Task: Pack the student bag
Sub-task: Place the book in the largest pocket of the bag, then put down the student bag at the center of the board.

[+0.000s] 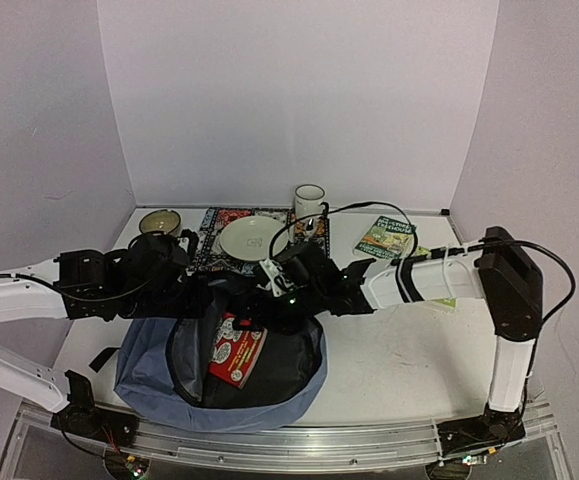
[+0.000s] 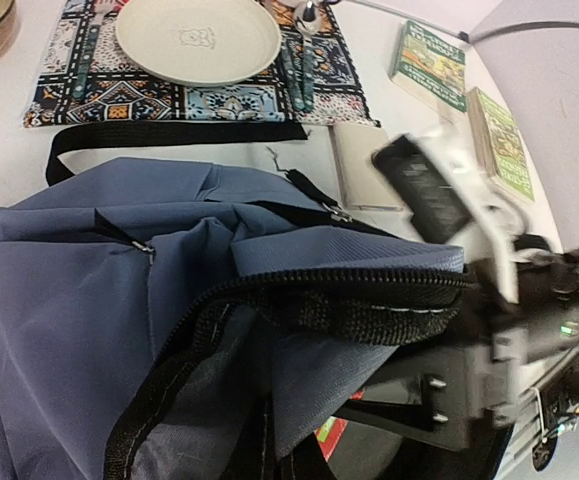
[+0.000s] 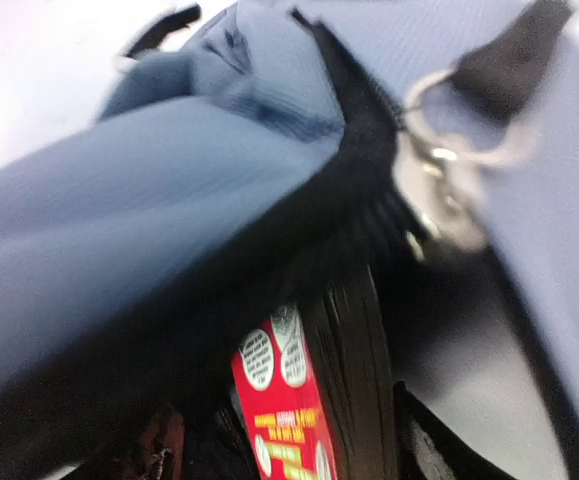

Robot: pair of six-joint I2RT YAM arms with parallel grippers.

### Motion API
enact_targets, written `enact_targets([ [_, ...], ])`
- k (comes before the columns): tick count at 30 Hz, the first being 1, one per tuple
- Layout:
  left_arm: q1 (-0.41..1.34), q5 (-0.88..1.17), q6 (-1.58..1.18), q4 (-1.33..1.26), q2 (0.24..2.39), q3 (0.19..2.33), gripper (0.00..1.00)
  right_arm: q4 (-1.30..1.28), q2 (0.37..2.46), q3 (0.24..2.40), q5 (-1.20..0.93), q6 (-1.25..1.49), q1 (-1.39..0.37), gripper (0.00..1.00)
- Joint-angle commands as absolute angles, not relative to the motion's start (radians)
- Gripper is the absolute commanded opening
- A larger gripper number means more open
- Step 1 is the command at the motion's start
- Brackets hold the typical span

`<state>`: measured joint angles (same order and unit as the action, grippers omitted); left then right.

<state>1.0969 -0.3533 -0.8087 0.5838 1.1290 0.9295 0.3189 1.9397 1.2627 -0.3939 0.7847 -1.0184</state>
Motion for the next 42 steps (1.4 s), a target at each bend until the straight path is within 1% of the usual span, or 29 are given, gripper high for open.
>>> enact_targets([
  [1, 1.096, -0.448, -0.869, 0.581, 1.124, 0.908, 0.0, 0.218, 1.805, 1.237, -0.288, 0.682, -1.02, 0.75],
  [5, 1.082, -0.476, -0.904, 0.607, 1.133, 0.881, 0.0, 0.143, 1.728, 1.204, -0.247, 0.612, -1.021, 0.78],
  [7, 1.067, -0.483, -0.92, 0.613, 1.132, 0.864, 0.0, 0.105, 1.682, 1.183, -0.212, 0.572, -1.019, 0.83],
  [11, 1.034, -0.479, -0.938, 0.612, 1.143, 0.823, 0.03, -0.007, 1.584, 1.148, -0.061, 0.496, -0.997, 0.93],
  [16, 0.986, -0.486, -0.965, 0.607, 1.179, 0.776, 0.1, -0.155, 1.495, 1.097, 0.158, 0.457, -0.887, 0.98],
  [20, 0.953, -0.492, -0.97, 0.599, 1.2, 0.758, 0.16, -0.19, 1.455, 1.038, 0.254, 0.431, -0.738, 0.98],
  [22, 0.944, -0.497, -0.97, 0.596, 1.199, 0.754, 0.23, -0.192, 1.447, 1.016, 0.297, 0.416, -0.665, 0.98],
  [27, 0.924, -0.507, -0.952, 0.595, 1.179, 0.762, 0.38, -0.188, 1.499, 1.008, 0.313, 0.375, -0.459, 0.98],
  [31, 0.916, -0.505, -0.932, 0.597, 1.158, 0.785, 0.56, -0.16, 1.596, 1.054, 0.312, 0.336, -0.336, 0.98],
  [39, 0.913, -0.479, -0.876, 0.605, 1.06, 0.862, 0.84, -0.141, 1.82, 1.203, 0.255, 0.307, -0.173, 0.98],
  [42, 0.913, -0.483, -0.851, 0.614, 1.031, 0.908, 0.89, -0.141, 1.874, 1.229, 0.239, 0.308, -0.154, 0.98],
])
